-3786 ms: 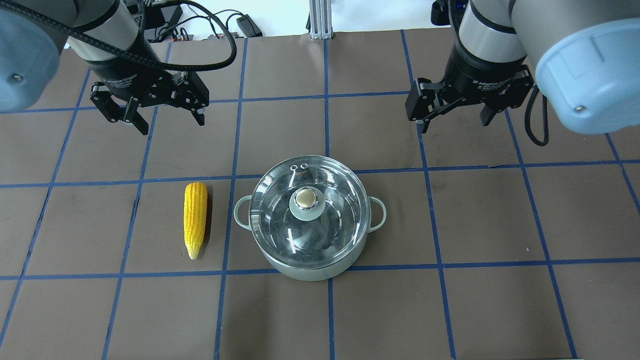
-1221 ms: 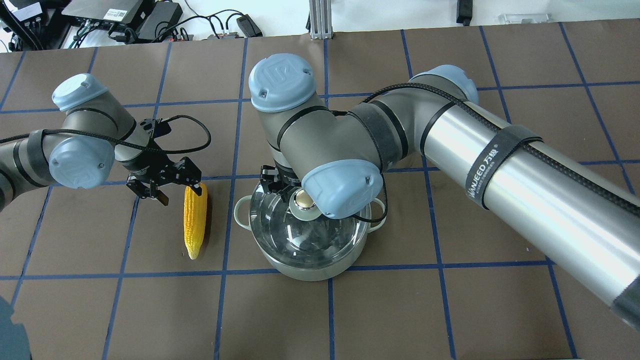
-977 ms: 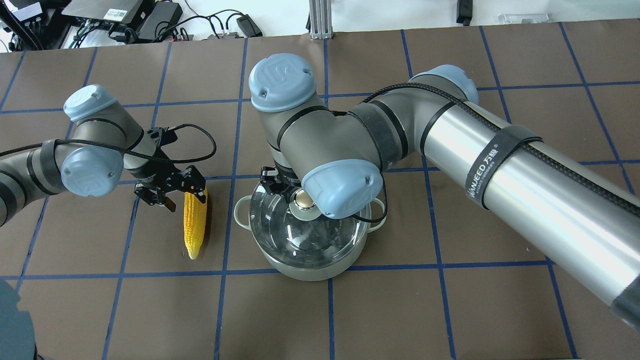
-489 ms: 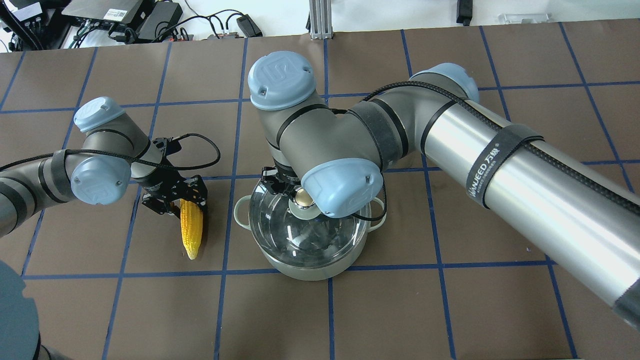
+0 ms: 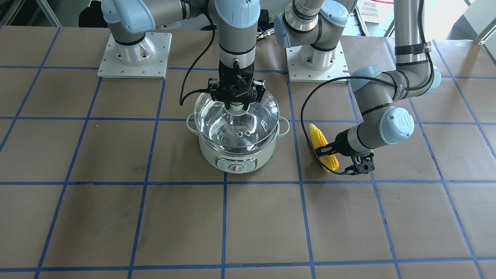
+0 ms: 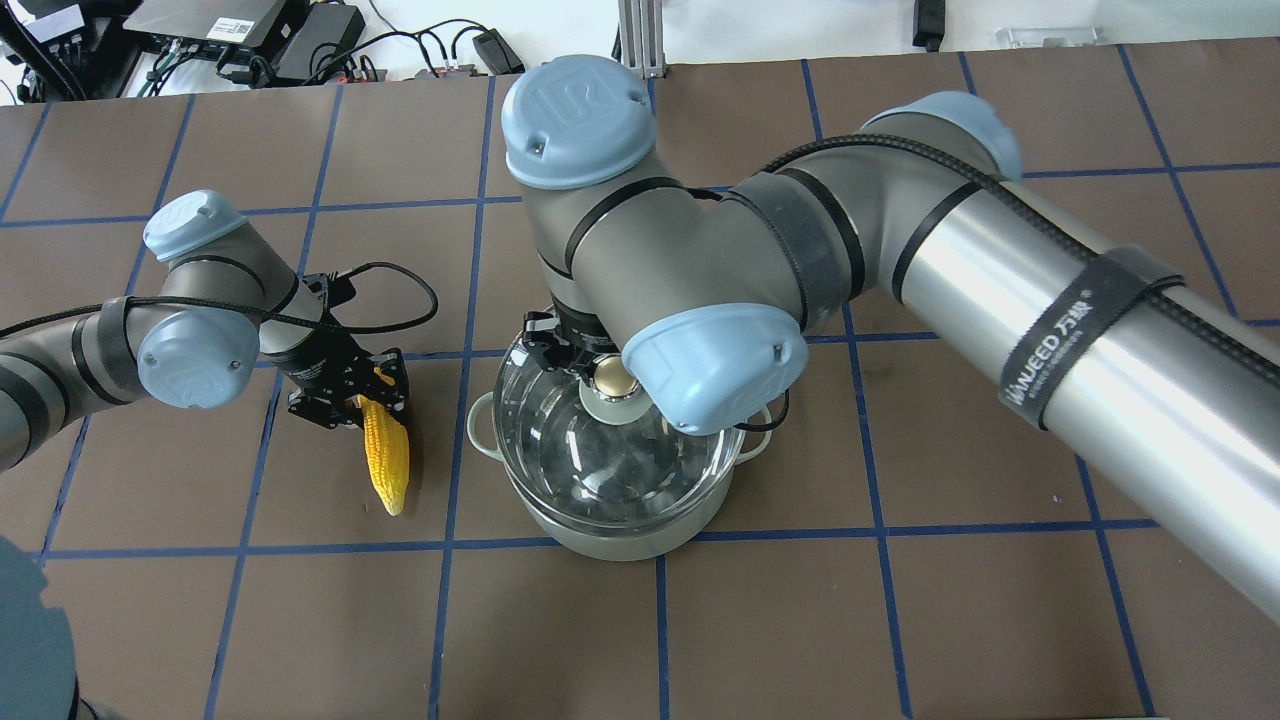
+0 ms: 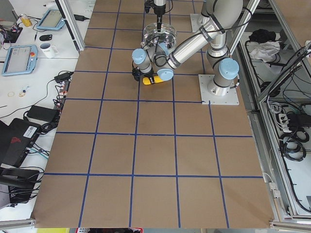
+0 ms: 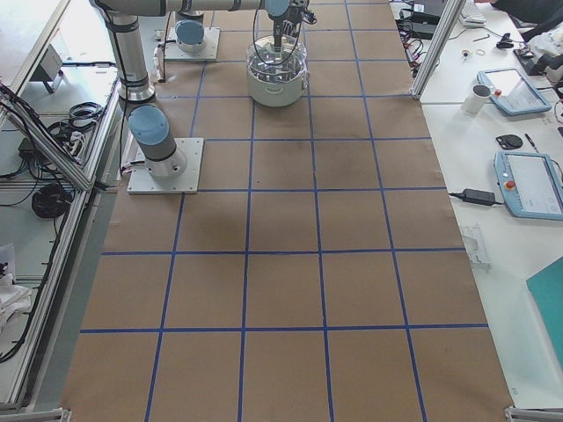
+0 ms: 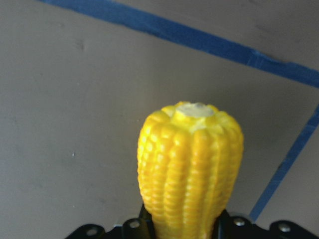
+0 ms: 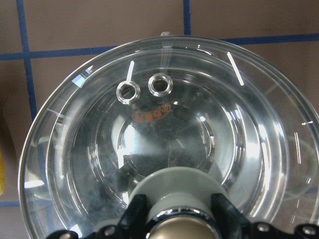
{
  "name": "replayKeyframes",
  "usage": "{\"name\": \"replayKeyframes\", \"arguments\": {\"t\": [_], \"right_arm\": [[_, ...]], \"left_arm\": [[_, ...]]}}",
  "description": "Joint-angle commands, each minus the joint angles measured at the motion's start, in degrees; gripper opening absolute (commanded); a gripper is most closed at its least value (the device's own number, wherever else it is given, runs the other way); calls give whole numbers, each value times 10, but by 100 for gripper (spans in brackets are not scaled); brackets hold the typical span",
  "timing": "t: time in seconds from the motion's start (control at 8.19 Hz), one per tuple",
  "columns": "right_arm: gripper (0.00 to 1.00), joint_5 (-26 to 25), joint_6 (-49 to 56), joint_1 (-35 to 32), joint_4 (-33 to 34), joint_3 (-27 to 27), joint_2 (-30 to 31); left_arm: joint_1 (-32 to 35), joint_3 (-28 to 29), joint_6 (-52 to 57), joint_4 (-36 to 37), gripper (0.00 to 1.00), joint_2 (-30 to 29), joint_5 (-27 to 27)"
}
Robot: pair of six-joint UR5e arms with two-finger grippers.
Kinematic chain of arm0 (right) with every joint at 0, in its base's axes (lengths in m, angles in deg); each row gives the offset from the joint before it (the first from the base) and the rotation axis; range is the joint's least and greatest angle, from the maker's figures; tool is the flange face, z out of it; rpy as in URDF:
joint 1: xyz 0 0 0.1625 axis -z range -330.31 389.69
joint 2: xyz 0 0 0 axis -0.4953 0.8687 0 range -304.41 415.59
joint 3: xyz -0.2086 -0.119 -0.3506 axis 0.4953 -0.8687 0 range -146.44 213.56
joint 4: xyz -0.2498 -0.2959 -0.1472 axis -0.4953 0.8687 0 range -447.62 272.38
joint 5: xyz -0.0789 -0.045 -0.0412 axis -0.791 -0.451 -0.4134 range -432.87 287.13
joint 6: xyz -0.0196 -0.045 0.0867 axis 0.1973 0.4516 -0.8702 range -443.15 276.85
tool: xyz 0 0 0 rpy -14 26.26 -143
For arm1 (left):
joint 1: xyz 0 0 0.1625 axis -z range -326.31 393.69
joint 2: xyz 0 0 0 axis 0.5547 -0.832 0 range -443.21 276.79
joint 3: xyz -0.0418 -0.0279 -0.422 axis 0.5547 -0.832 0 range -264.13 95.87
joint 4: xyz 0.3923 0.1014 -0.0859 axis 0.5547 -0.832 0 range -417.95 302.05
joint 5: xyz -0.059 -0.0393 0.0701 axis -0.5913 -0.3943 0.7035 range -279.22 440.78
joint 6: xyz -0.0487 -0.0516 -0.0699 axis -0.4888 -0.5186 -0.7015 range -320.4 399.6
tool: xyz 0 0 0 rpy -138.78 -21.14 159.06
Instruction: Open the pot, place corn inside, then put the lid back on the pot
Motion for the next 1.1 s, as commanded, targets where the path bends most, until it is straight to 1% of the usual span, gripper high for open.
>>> {"name": "replayKeyframes", "arguments": {"t": [0.0, 0.12, 0.24, 0.37, 0.49, 0.61, 0.73, 0.85, 0.98], "right_arm": [[0, -3, 73, 60, -41, -10, 45], [0, 0, 124, 111, -59, -16, 60], [0, 2, 192, 166, -94, -21, 82], [0, 3, 232, 209, -122, -23, 102], [0, 2, 243, 229, -132, -24, 110], [0, 2, 244, 232, -133, -23, 111], [0, 2, 244, 231, -133, -22, 111], [0, -1, 244, 231, -139, -22, 111], [0, -7, 243, 232, -145, -23, 111]], "left_arm": [[5, 1, 1, -25, 0, 37, -6], [24, 13, 2, -54, 0, 58, -10], [49, 69, 2, -99, 0, 65, -11], [71, 144, -1, -186, 0, 73, -11], [87, 199, -2, -242, 0, 75, -12], [95, 238, -2, -281, 0, 72, -16], [113, 259, -10, -297, 0, 71, -33], [162, 262, -37, -289, 0, 69, -31], [213, 265, -63, -244, 0, 65, -27]]}}
